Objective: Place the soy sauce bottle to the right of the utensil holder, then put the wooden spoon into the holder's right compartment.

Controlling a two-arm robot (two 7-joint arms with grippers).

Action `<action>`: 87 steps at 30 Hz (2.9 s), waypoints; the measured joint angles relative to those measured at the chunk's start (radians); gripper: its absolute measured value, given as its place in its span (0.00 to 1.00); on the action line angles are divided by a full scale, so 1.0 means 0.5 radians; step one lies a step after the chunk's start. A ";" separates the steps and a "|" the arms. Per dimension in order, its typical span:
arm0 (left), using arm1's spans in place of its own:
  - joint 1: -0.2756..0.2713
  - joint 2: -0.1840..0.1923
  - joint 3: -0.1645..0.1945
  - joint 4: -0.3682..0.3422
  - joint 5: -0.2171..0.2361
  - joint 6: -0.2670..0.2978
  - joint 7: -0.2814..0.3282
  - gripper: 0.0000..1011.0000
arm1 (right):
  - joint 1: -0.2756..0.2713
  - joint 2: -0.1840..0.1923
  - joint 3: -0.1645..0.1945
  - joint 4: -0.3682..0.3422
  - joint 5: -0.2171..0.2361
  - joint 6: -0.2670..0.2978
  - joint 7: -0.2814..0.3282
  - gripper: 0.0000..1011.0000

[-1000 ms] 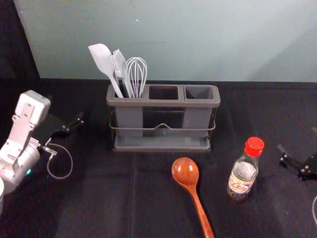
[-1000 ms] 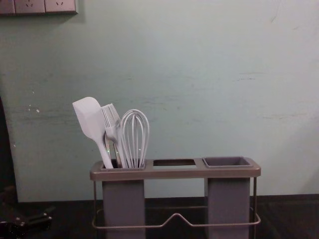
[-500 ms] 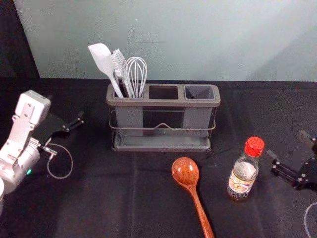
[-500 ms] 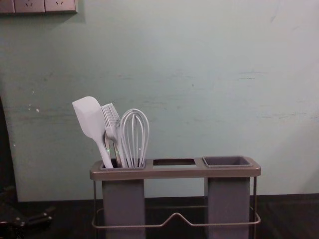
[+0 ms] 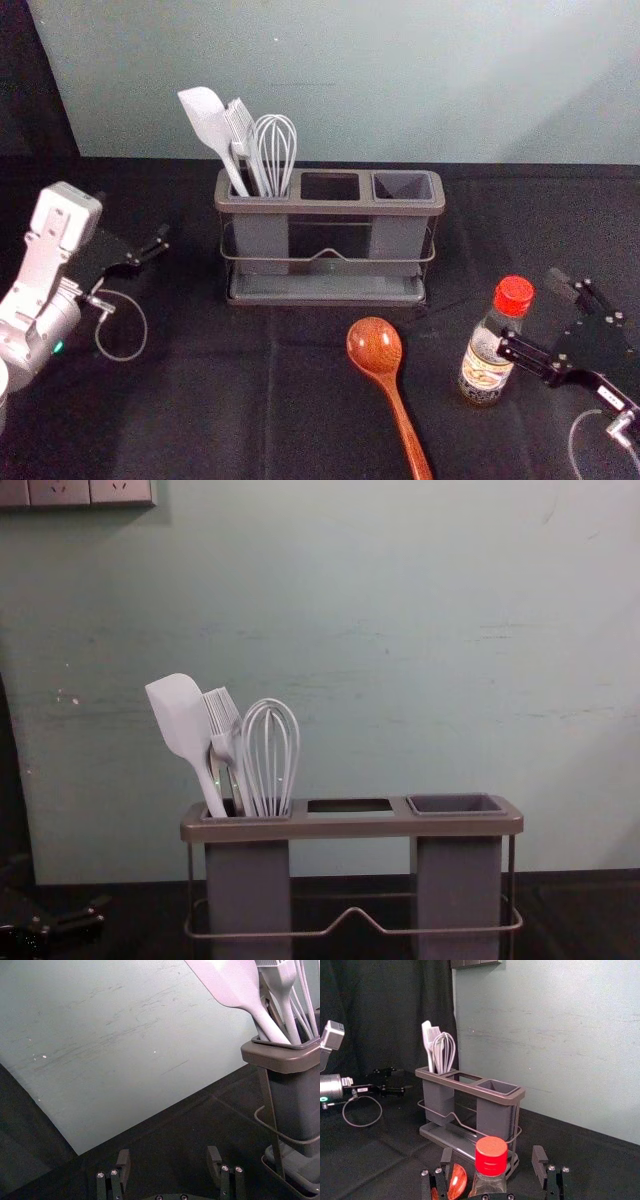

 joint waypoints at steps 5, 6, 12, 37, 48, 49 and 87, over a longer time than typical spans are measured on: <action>0.000 0.000 0.000 0.000 0.000 0.000 0.000 0.99 | 0.064 -0.054 -0.039 0.034 -0.014 0.044 0.032 0.99; 0.000 0.000 0.000 0.000 0.000 0.000 0.000 0.99 | 0.080 -0.068 -0.047 0.043 -0.017 0.053 0.043 0.99; 0.000 0.000 0.000 0.000 0.000 0.000 0.000 0.99 | 0.124 -0.117 -0.065 0.071 -0.032 0.087 0.063 0.99; 0.000 0.000 0.000 0.000 0.000 0.000 0.000 0.99 | 0.146 -0.271 -0.003 0.117 -0.099 0.130 0.111 0.99; 0.000 0.000 0.000 0.000 0.000 0.000 0.000 0.99 | 0.135 -0.313 0.029 0.128 -0.127 0.127 0.156 0.99; 0.000 0.000 0.000 0.000 0.000 0.000 0.000 0.99 | 0.136 -0.316 0.031 0.130 -0.128 0.127 0.158 0.99; 0.000 0.000 0.000 0.000 0.000 0.000 0.000 0.99 | 0.109 -0.418 0.137 0.099 -0.179 0.181 0.268 0.38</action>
